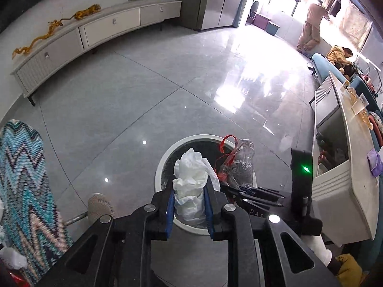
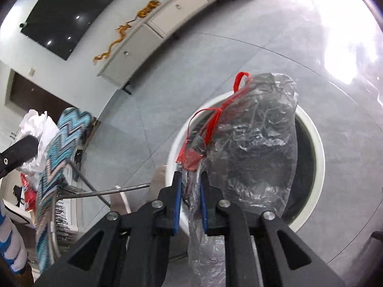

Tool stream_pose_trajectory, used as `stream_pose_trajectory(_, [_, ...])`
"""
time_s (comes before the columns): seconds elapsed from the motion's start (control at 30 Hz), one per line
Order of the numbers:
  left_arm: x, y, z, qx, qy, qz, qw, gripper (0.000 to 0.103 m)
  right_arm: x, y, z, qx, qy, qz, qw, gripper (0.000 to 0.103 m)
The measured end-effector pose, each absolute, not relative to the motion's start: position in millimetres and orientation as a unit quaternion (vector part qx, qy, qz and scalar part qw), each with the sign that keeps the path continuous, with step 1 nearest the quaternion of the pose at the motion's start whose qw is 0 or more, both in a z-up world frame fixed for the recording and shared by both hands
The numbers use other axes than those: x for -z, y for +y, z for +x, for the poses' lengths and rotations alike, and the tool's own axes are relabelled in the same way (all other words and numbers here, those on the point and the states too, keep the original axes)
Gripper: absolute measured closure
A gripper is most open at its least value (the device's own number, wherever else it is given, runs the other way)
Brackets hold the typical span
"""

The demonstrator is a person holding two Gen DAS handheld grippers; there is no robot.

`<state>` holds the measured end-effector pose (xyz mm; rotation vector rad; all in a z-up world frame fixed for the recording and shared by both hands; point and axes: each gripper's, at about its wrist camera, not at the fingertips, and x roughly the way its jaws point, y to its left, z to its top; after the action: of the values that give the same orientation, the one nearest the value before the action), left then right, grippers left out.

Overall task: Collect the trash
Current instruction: 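Carry tissue and plastic bag to the bin and open both tools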

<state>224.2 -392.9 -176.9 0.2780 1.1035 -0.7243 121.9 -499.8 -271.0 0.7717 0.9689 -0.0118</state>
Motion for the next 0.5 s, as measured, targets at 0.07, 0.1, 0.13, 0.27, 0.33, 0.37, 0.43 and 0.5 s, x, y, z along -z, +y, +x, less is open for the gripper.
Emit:
stream_pose_trajectory(0.07, [192.3,-397.9,229.7,0.332,0.524,0.119,0.775,0.078,283.3,-507.3,126.5,0.022,0.462,0.365,0.808,0.085])
stream_pose_trajectory(0.1, [199.3,-400.7,231.9,0.333,0.531,0.113,0.771,0.075,287.6,-509.5,128.6,0.027,0.464,0.367,0.806,0.077])
stream_pose_trajectory(0.13, [204.5,-401.9,233.5,0.333,0.536,0.108,0.768,0.074,292.1,-511.8,130.9,0.033,0.464,0.371,0.803,0.07])
stream_pose_trajectory(0.27, [209.4,-403.2,238.0,0.336,0.546,0.085,0.762,0.071,297.4,-515.3,134.7,0.044,0.466,0.373,0.801,0.05])
stream_pose_trajectory(0.33, [204.6,-400.1,239.2,0.342,0.543,0.077,0.763,0.069,296.4,-517.3,134.5,0.048,0.467,0.369,0.802,0.05])
stream_pose_trajectory(0.37, [201.0,-398.3,238.4,0.345,0.54,0.075,0.764,0.066,293.4,-514.6,138.4,0.049,0.467,0.368,0.803,0.05])
stream_pose_trajectory(0.43, [194.3,-397.1,238.9,0.347,0.535,0.07,0.767,0.053,288.2,-515.4,134.1,0.053,0.464,0.364,0.805,0.05])
stream_pose_trajectory(0.5, [184.1,-393.6,237.5,0.352,0.524,0.062,0.773,0.042,280.5,-517.0,127.5,0.057,0.459,0.36,0.81,0.05])
